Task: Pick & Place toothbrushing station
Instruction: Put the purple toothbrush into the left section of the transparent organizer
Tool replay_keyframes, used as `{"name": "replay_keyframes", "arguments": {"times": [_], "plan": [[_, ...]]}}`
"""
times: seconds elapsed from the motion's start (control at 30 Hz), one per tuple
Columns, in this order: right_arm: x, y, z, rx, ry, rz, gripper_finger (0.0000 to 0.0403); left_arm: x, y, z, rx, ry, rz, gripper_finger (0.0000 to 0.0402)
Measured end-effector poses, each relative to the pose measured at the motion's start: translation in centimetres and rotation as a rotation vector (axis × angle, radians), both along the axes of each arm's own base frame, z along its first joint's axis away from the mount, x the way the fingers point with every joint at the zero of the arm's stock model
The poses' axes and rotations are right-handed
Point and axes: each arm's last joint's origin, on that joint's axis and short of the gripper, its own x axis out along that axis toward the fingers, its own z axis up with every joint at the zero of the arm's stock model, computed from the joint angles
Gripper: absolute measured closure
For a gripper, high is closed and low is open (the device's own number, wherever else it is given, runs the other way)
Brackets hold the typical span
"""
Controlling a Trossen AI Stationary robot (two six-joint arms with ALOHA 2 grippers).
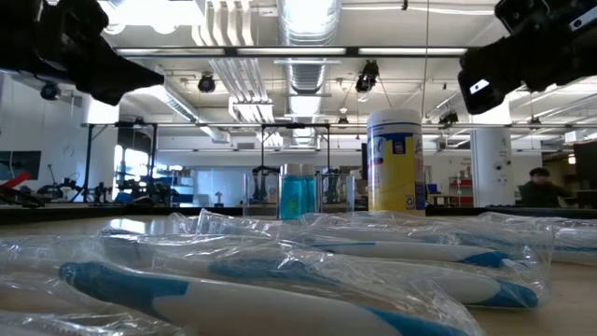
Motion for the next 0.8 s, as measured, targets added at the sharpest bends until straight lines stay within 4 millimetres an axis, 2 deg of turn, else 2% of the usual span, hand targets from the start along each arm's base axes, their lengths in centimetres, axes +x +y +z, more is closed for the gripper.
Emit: {"name": "replay_keyframes", "arguments": {"times": [0.27,0.53,0.67,0.8], "plan": [[-2.4,-0.8,1.0,0.025,-0.163,-0.030,0.0394,-1.4,0.3,0.4,-0.020,-0.055,0.002,0.0398],[-3.4,-1.4,0.5,0.007,-0.116,-0.106,0.0394,-2.0,0.5,-0.9,-0.040,-0.061,0.001,0.0397],[-3.5,-1.4,0.6,0.031,-0.120,-0.109,0.0394,-2.2,0.5,-1.0,-0.043,-0.072,0.002,0.0397],[-3.3,-1.3,1.1,0.048,-0.042,-0.114,0.0394,-2.3,0.5,-1.0,-0.055,-0.070,0.000,0.0397]]}}
